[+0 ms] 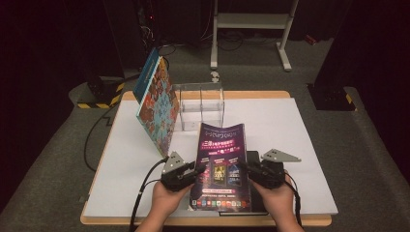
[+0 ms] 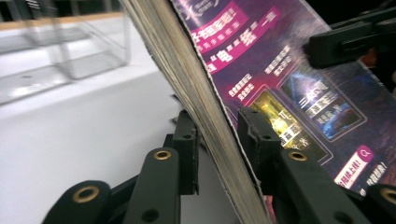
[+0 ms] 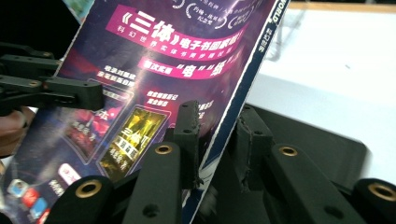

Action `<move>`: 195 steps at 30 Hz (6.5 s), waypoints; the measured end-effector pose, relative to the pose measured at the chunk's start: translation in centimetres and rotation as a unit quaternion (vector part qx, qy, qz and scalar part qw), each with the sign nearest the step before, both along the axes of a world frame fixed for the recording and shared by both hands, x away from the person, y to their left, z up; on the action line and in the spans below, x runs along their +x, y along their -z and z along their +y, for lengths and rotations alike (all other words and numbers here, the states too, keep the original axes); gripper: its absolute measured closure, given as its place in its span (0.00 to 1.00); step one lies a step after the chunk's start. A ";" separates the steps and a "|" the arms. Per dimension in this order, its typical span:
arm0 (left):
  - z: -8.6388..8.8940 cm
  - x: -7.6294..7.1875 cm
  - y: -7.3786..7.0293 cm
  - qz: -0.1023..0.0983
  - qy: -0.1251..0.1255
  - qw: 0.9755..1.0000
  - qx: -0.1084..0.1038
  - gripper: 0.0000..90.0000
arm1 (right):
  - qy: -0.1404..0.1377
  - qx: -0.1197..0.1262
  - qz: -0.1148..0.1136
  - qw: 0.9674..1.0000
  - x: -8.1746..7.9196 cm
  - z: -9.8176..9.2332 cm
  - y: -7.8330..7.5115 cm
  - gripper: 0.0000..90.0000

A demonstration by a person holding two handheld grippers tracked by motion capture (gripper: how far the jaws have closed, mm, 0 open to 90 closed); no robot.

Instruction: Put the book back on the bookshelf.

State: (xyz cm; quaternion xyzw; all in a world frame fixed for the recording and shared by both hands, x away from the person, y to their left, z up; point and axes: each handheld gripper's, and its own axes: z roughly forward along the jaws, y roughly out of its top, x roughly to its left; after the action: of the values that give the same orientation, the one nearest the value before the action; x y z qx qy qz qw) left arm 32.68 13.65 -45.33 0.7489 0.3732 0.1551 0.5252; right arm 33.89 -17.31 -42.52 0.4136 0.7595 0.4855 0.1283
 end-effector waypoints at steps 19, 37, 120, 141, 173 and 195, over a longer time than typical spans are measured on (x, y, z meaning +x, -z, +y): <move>5.6 2.8 -0.3 -0.067 -0.093 0.993 -0.009 0.87 | -0.014 -0.012 -0.067 0.998 3.6 8.7 -0.8 0.85; 7.0 0.9 0.0 -0.107 -0.089 0.990 -0.036 0.85 | -0.026 0.005 -0.098 0.995 0.9 8.7 -0.5 0.88; -2.9 -0.6 -5.4 -0.088 -0.007 0.990 -0.109 0.18 | -0.053 0.061 -0.104 0.991 -1.9 7.4 0.7 0.81; -2.4 -1.8 -5.7 -0.148 -0.071 0.986 0.000 0.49 | -0.089 0.029 -0.126 0.988 -4.5 4.0 0.9 0.71; 0.8 -1.1 -7.1 -0.171 -0.092 0.981 -0.002 0.82 | 0.022 0.055 -0.130 0.990 -4.0 -3.6 2.8 0.73; 1.5 2.5 -10.9 -0.130 -0.158 0.979 -0.004 0.93 | 0.023 0.053 -0.124 0.991 -3.8 -3.7 3.0 0.71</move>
State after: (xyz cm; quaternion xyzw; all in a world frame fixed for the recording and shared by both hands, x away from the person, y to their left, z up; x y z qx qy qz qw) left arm 35.17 15.19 -34.47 0.6515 0.4162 0.3310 0.5411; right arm 30.10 -21.02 -45.51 0.3737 0.7012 0.5694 0.2111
